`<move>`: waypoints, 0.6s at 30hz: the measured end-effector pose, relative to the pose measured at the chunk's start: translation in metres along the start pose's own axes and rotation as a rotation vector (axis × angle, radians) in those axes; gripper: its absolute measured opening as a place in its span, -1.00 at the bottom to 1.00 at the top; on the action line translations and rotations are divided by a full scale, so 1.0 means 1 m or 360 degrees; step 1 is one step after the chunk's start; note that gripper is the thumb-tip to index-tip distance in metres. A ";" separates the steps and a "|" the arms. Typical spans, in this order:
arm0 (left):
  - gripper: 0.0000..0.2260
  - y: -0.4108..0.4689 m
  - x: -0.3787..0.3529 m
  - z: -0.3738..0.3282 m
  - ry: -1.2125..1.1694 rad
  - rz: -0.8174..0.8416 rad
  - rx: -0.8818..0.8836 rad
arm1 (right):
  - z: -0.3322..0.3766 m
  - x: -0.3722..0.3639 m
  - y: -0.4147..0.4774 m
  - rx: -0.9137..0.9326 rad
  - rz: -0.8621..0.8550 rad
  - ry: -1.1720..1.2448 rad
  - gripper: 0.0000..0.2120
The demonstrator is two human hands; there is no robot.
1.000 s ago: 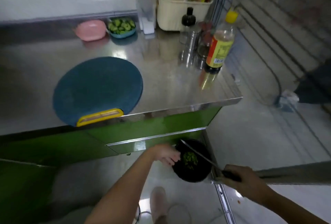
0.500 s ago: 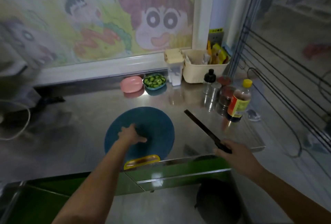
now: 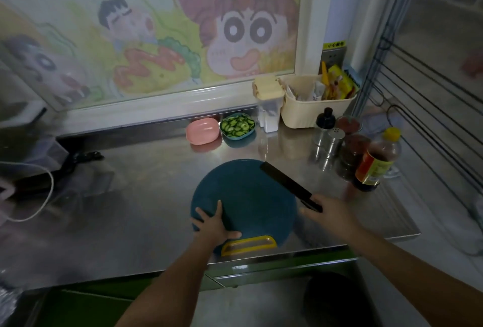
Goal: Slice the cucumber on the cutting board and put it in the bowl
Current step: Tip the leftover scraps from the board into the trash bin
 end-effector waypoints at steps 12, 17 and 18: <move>0.02 0.017 -0.013 -0.037 0.0316 0.0032 0.0130 | 0.017 -0.055 0.103 0.0331 0.0384 -0.0852 -0.60; 0.02 0.016 -0.020 -0.044 0.0385 0.0020 0.0202 | 0.012 -0.068 0.117 0.0355 0.0420 -0.0873 -0.58; 0.02 0.016 -0.021 -0.047 0.0385 0.0016 0.0199 | 0.012 -0.067 0.120 0.0379 0.0414 -0.0871 -0.59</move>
Point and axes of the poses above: each hand's wrist, its own y-axis towards the middle knuckle, its own x-axis out of the back of the hand, z = x × y, the point moved 10 cm from there along y, towards the middle knuckle, and after that the axes turned 1 degree about -x, right-handed, at the moved point
